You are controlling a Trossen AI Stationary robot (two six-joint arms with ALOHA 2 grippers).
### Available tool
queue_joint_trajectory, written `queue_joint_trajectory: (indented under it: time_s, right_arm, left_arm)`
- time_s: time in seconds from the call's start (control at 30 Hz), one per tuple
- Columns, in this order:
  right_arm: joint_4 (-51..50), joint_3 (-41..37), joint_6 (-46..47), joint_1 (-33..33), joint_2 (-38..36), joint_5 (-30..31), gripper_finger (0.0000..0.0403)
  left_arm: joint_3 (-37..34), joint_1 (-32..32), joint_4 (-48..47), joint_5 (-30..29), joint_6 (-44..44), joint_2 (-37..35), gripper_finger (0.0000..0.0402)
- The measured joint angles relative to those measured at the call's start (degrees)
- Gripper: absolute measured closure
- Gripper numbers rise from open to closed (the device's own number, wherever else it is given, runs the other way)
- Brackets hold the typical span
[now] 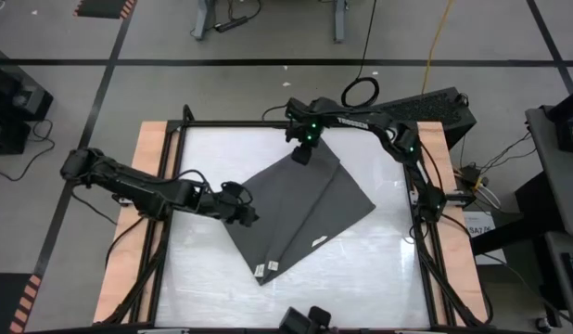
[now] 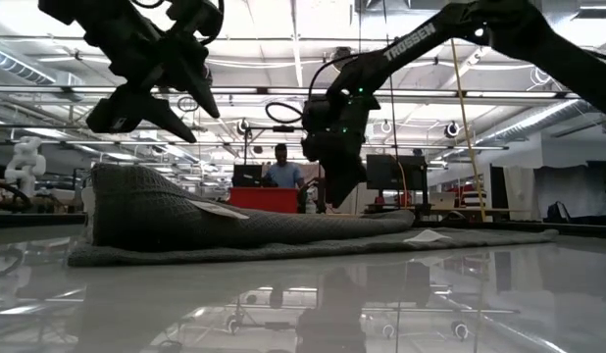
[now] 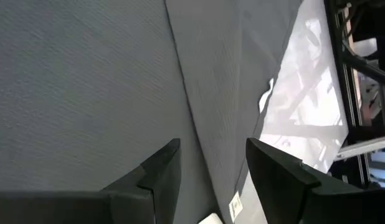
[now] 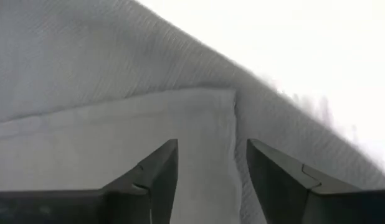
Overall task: Roll towel into tight, uniform cylinder
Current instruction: Roll the gray towel
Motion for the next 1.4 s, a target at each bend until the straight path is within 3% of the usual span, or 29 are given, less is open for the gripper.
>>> queue_joint_trajectory:
  time_s: [0.57, 0.9, 1.4]
  right_arm:
    - [2.2, 0.8, 1.4, -0.2, 4.5, 1.7, 0.0263]
    - [2.1, 0.9, 0.9, 0.5, 4.7, 4.3, 0.0393]
    - [-7.5, 0.9, -0.3, 0.6, 1.4, -0.9, 0.0402]
  left_arm:
    - [0.0, 4.4, -3.5, -0.5, 0.4, 0.0, 0.0219]
    - [0.0, 4.4, -6.6, 0.6, 0.5, 0.0, 0.0219]
    - [0.0, 4.4, -6.5, 0.7, 4.4, 0.0, 0.0219]
